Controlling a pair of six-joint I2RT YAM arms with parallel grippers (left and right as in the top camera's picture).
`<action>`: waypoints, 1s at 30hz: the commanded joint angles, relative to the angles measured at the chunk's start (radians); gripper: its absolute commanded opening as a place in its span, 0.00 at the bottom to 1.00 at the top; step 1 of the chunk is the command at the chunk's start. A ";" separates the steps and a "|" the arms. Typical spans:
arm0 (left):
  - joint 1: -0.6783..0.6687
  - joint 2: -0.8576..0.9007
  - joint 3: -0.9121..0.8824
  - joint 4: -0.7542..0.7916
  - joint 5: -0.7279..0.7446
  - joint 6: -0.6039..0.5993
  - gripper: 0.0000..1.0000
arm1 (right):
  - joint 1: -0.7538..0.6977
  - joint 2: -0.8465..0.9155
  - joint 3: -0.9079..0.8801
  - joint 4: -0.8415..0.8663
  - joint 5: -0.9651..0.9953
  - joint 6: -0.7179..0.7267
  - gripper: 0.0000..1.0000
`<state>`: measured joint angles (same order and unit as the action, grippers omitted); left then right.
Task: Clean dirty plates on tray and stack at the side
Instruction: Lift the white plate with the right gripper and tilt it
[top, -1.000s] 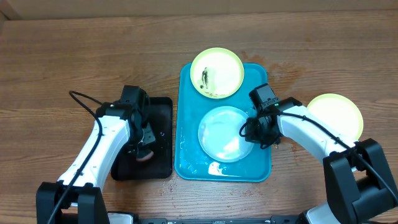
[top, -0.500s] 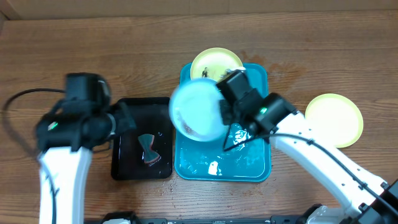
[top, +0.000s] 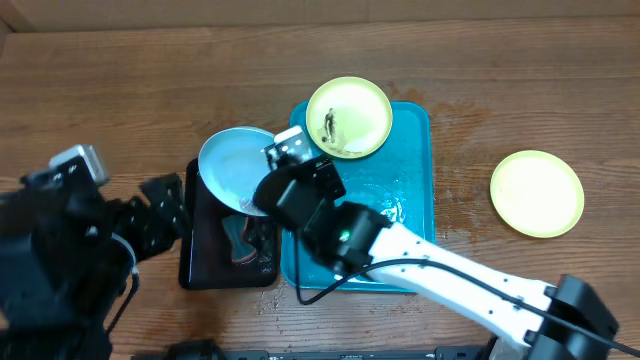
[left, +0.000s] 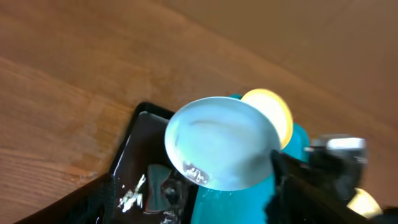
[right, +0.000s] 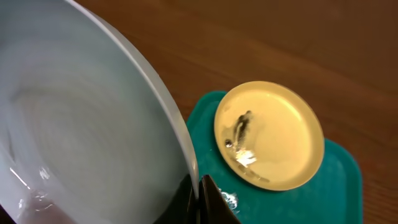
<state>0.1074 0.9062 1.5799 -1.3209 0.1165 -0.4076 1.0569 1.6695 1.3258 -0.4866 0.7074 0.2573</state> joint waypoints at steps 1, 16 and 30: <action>0.006 -0.005 0.012 -0.002 0.003 0.019 0.87 | 0.055 0.005 0.018 0.028 0.264 0.000 0.04; 0.006 -0.005 0.011 -0.007 0.003 0.019 0.95 | 0.216 0.006 0.018 0.036 0.527 -0.110 0.04; 0.006 -0.003 0.011 -0.006 0.004 0.019 0.99 | 0.222 0.006 0.018 0.037 0.531 -0.110 0.04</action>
<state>0.1074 0.9012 1.5803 -1.3251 0.1165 -0.4076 1.2736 1.6791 1.3258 -0.4576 1.2110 0.1474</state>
